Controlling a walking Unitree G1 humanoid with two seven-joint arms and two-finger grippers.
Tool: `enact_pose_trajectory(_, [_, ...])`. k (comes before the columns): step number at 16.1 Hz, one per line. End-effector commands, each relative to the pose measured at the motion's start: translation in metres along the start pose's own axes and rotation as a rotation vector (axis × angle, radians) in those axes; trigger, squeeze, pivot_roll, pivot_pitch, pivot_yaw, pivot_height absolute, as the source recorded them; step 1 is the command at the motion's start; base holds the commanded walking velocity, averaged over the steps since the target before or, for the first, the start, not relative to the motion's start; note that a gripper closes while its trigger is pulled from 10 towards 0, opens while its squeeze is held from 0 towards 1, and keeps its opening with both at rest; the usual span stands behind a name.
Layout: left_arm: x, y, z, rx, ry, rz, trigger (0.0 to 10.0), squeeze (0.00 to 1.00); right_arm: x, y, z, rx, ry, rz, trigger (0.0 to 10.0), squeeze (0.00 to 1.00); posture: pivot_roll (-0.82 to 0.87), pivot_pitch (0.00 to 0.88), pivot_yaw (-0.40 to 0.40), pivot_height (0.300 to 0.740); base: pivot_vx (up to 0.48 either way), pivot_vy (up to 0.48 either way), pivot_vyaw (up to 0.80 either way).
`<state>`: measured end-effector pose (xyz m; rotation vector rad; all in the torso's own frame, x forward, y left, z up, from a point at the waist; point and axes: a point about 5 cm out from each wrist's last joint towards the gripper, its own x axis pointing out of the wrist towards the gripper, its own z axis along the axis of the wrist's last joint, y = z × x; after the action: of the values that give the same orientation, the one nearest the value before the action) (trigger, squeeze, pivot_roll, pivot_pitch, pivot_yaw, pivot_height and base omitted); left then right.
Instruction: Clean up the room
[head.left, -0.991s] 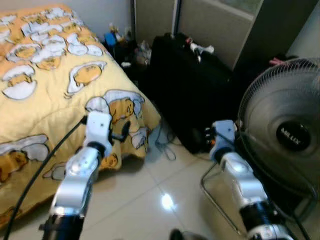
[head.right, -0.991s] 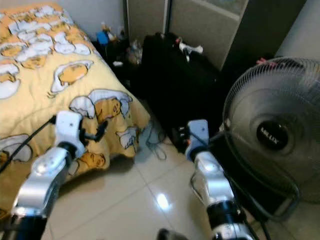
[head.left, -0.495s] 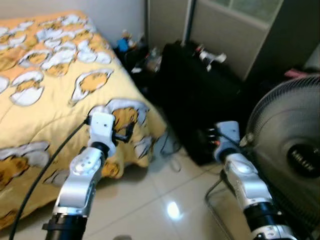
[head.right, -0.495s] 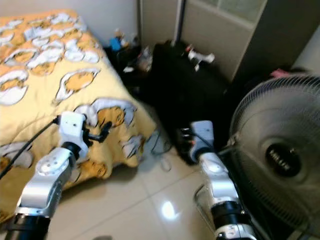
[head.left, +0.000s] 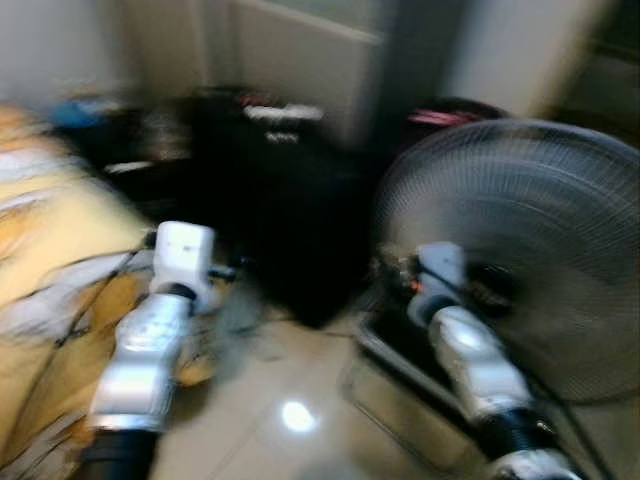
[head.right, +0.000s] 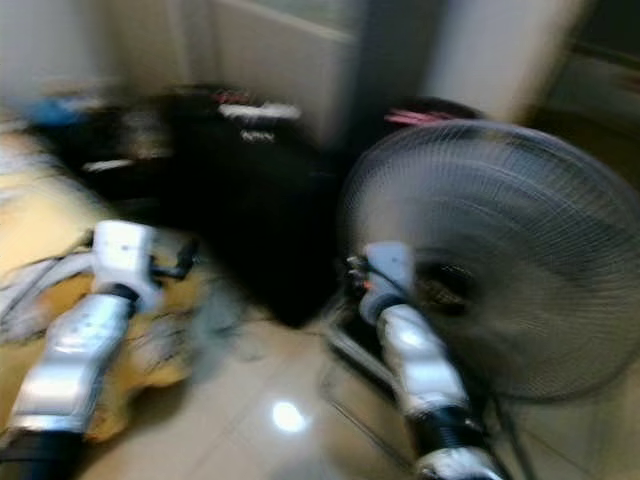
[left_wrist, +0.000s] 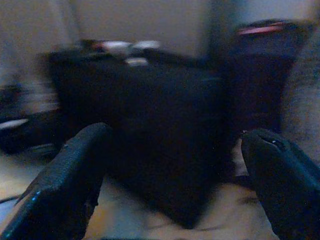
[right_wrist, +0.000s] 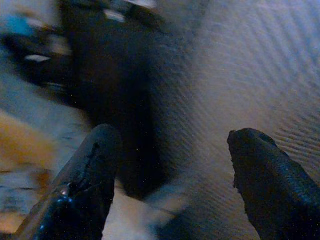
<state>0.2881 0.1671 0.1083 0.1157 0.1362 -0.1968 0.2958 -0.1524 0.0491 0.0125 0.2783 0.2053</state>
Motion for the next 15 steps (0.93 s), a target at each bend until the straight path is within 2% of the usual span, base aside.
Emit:
enact_pose_trajectory(1, [-0.002, 0.01, 0.003, 0.023, -0.009, 0.03, 10.0, 0.0, 0.003, 0.006, 0.011, 0.015, -0.06, 0.014, 10.0, 0.0, 0.04, 0.0, -0.026, 0.74, 0.296, 0.0, -0.8])
enact_pose_trajectory(3, [-0.004, 0.012, 0.001, 0.021, -0.011, 0.027, 10.0, 0.0, 0.0, 0.008, 0.011, 0.023, -0.098, 0.022, 10.0, 0.0, 0.04, 0.0, -0.015, 0.74, 0.291, 0.0, -0.8])
enact_pose_trajectory(6, [-0.004, 0.016, 0.003, 0.038, -0.03, 0.051, 10.0, 0.0, 0.0, 0.015, 0.012, 0.008, -0.121, 0.068, 10.0, 0.0, 0.04, 0.0, -0.011, 0.74, 0.087, 0.0, 0.0])
enact_pose_trajectory(10, [-0.002, 0.018, 0.004, 0.037, -0.032, 0.074, 10.0, 0.0, 0.001, 0.014, 0.012, -0.011, -0.126, 0.083, 10.0, 0.0, 0.04, 0.0, -0.012, 0.74, 0.0, 0.0, 0.0])
enact_pose_trajectory(15, [-0.003, 0.022, 0.004, 0.03, -0.032, 0.078, 10.0, 0.0, 0.0, 0.015, 0.009, -0.016, -0.128, 0.084, 10.0, 0.0, 0.05, 0.0, -0.01, 0.74, 0.0, 0.3, 0.0])
